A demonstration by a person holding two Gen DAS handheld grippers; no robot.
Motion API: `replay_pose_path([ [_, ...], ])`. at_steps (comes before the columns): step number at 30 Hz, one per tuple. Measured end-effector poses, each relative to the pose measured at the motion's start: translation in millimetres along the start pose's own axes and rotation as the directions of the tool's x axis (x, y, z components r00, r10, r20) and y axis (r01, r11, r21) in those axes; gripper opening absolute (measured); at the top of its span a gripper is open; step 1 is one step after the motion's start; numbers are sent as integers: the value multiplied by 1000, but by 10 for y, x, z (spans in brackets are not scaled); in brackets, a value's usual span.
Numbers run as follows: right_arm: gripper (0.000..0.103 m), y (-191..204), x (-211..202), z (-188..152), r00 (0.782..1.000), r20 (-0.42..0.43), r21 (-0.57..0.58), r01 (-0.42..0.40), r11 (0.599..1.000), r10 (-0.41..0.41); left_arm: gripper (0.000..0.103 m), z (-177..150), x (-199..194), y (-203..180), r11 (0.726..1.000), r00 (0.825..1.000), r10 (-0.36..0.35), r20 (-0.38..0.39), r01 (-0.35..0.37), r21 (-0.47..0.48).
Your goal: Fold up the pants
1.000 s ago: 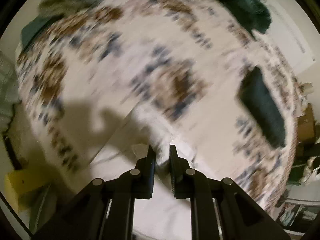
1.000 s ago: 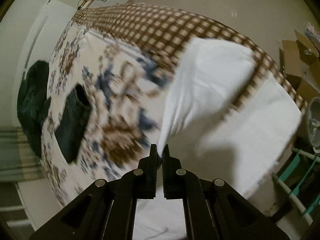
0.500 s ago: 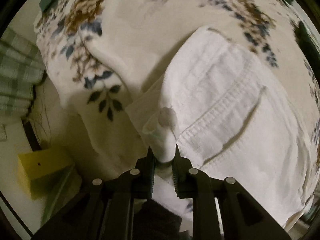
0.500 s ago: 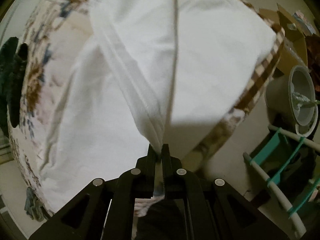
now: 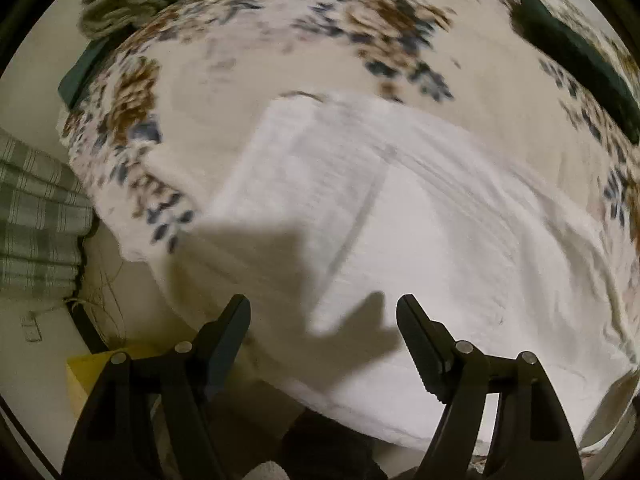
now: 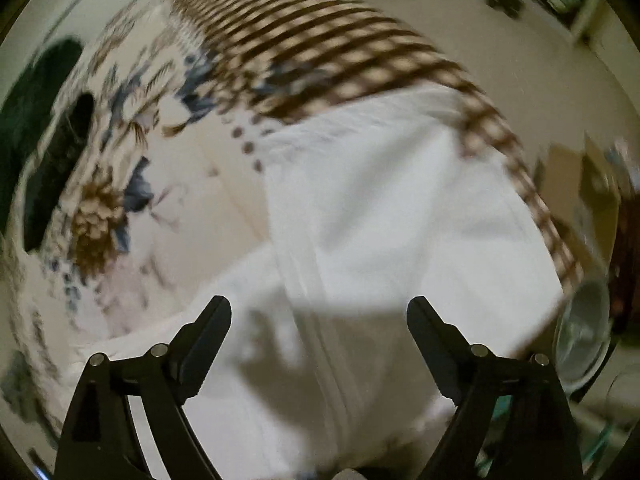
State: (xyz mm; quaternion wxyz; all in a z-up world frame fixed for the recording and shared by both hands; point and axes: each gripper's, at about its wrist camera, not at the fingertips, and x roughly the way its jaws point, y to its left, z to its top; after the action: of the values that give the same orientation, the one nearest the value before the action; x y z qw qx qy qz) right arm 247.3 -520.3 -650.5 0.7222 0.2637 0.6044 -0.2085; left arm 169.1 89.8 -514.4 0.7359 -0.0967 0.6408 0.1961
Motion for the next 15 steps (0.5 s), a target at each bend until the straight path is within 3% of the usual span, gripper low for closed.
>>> replay_pose_path([
  [2,83,100,206,134,996,-66,-48,52,997,-55,74,4,42,-72,1000,1000,3,-10,-3,17],
  [4,4,-19,213,152,993,-64,-25,95,995,-96,74,-24,98,-157,999,1000,7,-20,-6,35],
  [7,4,-612,-47,101,990,1,157,141,978,-143,74,-60,130,-195,999,999,7,-31,-6,49],
  [9,5,-1071,-114,20,992,-22,279,127,952,-126,74,-86,164,-204,998,999,17,-40,-14,59],
  [11,6,-1500,-44,-97,995,-76,377,83,922,-59,74,-105,211,-196,998,998,21,-58,-17,58],
  [13,28,-1778,4,-202,994,-105,440,59,896,-13,74,-130,240,-196,998,997,27,-73,-22,61],
  [15,41,-1947,-46,-279,997,-57,492,-18,871,53,74,-152,259,-212,997,996,34,-77,-28,71],
])
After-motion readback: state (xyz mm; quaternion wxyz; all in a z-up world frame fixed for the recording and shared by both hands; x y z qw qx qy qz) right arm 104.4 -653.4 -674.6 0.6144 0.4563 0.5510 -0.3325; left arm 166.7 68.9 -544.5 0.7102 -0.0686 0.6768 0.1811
